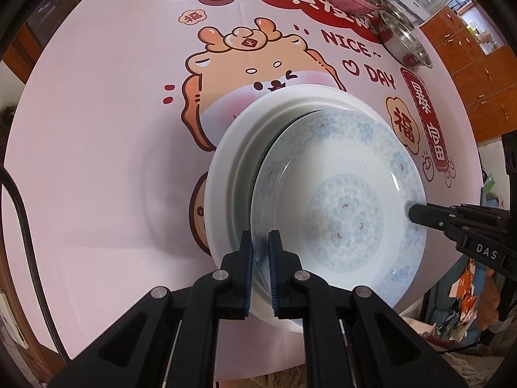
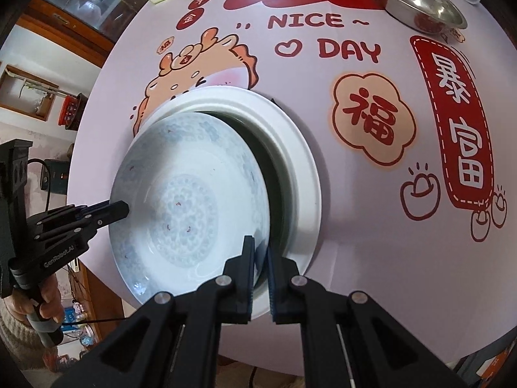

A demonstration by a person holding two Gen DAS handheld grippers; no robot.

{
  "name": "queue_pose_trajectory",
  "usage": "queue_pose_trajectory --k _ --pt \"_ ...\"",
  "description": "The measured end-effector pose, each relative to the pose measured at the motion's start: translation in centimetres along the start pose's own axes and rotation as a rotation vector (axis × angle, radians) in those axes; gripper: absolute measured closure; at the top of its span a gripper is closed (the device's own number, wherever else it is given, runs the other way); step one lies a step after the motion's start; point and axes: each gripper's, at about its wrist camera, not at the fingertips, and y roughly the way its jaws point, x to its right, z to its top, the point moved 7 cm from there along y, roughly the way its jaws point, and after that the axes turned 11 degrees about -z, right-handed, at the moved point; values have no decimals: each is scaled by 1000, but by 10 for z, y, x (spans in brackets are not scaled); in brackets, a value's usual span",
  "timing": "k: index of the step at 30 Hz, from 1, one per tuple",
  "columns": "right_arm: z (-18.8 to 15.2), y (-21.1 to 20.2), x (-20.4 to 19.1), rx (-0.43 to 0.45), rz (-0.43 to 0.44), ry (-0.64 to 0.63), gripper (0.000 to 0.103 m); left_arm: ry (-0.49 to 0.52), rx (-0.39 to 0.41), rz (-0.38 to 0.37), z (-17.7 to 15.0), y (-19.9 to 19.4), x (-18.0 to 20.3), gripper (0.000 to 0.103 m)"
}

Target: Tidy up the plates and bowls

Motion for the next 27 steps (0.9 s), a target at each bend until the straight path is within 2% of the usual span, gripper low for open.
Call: queue_pose_trajectory --k 7,14,17,18,24,27 --pt "2 2 1 0 -22 2 96 25 -6 19 6 0 3 96" --pt "0 0 -4 24 -126 -59 92 57 -22 30 7 0 8 94" --pt "2 -6 -8 62 -173 -89 92 70 -7 35 11 -5 11 85" --pt "3 -8 -9 71 -180 -94 90 74 3 40 13 -8 12 79" --pt "5 -21 -9 111 -190 -103 82 81 43 55 23 -25 12 61" --pt "5 -29 -10 126 -190 -103 82 84 70 58 27 -35 15 51"
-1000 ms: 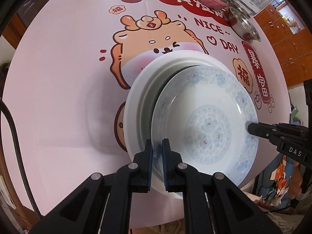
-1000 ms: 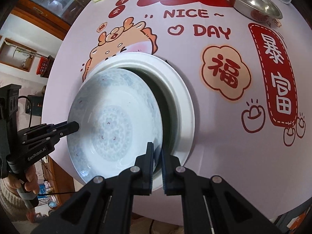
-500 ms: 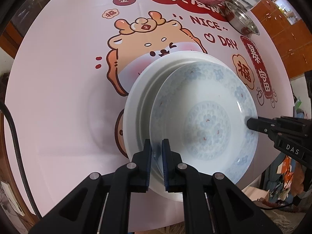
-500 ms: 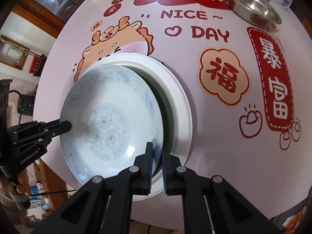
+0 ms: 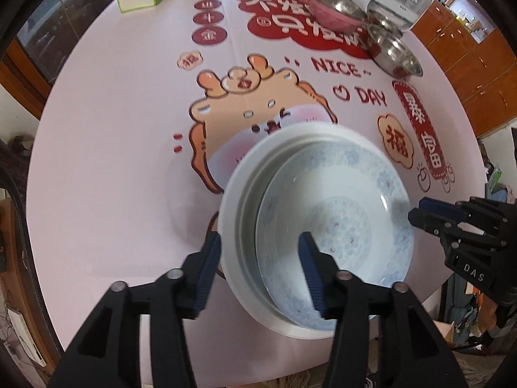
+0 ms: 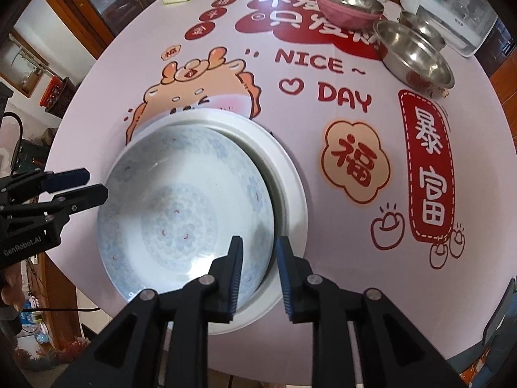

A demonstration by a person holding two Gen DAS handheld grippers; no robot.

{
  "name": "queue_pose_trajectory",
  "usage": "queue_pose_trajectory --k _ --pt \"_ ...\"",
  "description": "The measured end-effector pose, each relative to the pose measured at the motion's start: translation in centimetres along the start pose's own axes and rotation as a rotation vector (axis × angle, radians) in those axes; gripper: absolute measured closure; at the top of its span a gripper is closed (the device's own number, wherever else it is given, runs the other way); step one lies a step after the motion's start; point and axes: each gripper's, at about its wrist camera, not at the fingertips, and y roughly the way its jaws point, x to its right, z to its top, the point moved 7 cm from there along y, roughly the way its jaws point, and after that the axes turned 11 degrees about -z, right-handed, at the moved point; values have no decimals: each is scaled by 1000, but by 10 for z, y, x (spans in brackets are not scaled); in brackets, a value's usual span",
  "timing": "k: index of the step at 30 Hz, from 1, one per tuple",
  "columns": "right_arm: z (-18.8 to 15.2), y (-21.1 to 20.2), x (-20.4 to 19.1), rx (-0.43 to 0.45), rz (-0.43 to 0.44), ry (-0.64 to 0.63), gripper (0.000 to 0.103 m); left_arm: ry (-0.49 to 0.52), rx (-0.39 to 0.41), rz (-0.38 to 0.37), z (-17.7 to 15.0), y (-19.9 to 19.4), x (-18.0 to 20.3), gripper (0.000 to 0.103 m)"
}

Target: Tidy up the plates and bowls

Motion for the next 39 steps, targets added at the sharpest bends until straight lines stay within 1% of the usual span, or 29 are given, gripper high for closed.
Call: queue_pose_trajectory --k 3,7,11,16,18,21,26,29,32,34,36,39 --pt "0 -6 0 7 6 9 82 6 22 -7 6 -11 4 49" --pt "-2 -17 6 18 20 34 82 15 47 -21 14 -24 14 41" --pt "-2 -29 11 34 30 59 81 50 83 -49 26 -42 30 38" --pt "-1 -45 18 63 30 93 81 102 129 -85 44 -59 50 23" --pt "0 -51 21 71 31 107 81 124 133 -96 52 -63 57 21" --pt "3 -58 23 83 32 121 81 157 133 -127 61 -67 67 21" --pt "11 -71 29 105 43 145 81 216 137 -131 77 -71 87 21" --pt "18 -83 39 127 51 161 81 235 138 -140 86 -73 100 21" --pt "27 -96 56 166 44 162 81 248 158 -128 98 -76 115 21" --pt "35 -105 73 197 58 161 80 240 176 -123 105 -79 125 21" --pt "42 -111 87 222 65 154 75 221 190 -121 114 -79 139 21" --pt "55 -123 118 279 70 120 70 189 218 -95 128 -78 158 21"
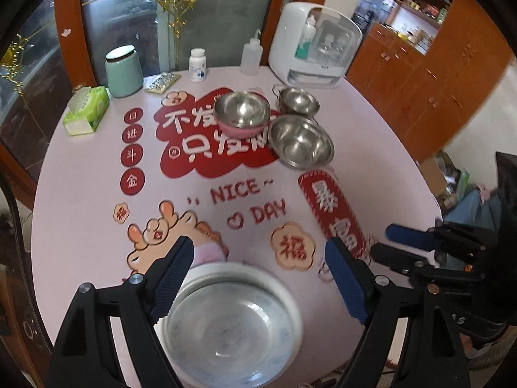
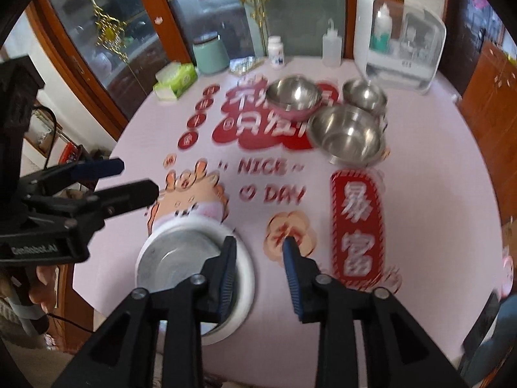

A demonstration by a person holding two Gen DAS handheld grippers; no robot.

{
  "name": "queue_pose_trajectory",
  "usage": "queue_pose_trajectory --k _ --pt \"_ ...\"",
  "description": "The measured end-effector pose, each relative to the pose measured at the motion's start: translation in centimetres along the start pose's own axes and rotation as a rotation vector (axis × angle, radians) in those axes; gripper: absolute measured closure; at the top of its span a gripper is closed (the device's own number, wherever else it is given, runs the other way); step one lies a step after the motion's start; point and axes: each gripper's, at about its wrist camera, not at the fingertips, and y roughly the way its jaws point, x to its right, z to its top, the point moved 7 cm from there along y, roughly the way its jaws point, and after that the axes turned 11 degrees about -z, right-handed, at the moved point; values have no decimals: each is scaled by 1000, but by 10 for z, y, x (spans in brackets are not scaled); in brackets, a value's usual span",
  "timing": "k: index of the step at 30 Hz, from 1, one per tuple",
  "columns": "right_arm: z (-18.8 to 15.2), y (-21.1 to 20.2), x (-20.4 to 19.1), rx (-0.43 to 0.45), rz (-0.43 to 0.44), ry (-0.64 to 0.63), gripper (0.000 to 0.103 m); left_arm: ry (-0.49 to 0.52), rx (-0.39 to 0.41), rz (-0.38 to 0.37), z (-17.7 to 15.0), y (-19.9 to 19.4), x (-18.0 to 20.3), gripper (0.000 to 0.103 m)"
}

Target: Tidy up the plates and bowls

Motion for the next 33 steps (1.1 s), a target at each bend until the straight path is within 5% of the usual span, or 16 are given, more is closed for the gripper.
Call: queue_pose_trajectory --k 6,14,24,33 --pt "37 -3 68 60 40 -83 67 -66 68 82 34 21 42 20" --pt "86 46 163 45 20 -75 67 -106 85 155 82 75 72 20" --pt "126 147 201 -64 26 -3 67 -214 -18 202 126 189 10 20" --pt "131 234 195 -165 77 63 67 -367 -83 134 118 261 -36 20"
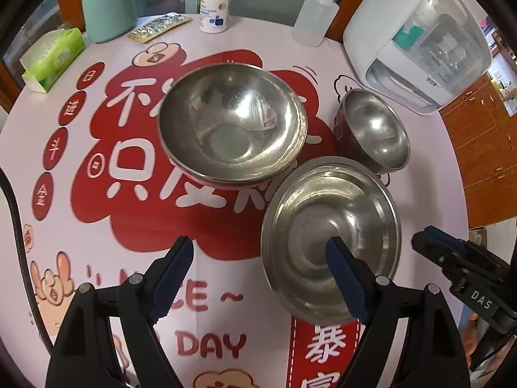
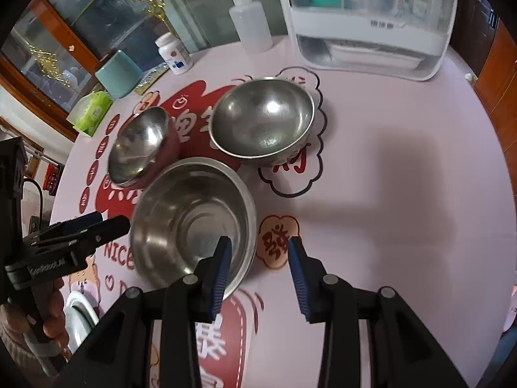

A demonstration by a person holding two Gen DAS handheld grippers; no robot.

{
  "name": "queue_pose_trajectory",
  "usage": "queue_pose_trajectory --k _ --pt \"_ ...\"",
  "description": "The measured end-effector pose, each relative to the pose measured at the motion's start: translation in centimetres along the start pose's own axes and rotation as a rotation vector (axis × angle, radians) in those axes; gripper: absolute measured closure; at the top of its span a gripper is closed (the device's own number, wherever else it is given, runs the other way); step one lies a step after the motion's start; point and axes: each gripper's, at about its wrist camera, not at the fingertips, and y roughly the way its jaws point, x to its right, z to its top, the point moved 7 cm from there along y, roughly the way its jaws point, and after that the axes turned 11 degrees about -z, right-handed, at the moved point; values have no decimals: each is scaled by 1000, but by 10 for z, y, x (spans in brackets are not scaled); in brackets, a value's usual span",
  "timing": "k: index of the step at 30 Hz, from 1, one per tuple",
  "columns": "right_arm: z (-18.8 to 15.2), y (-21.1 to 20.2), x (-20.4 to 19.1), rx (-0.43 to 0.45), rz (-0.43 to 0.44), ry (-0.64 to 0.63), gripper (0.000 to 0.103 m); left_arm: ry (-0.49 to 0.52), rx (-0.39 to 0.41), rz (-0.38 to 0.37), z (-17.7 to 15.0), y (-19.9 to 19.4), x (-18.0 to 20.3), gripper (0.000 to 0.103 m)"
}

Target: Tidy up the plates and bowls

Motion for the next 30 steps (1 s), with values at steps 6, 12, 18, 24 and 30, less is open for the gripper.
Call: queue_pose_trajectory --k 6,12,18,24,30 --pt "-1 16 -6 -20 3 -7 67 -11 -22 -26 0 18 1 38" --pt "-1 23 -8 -39 13 -16 85 -18 -56 -33 0 33 2 68" --pt "-7 25 -10 -60 15 -25 93 -17 -98 -23 -10 46 6 94" --pt "-17 9 -7 -57 25 -24 93 -3 -95 -47 -21 31 17 94" --pt "-26 -33 -11 -2 9 -46 93 36 -54 -57 -29 -9 43 94"
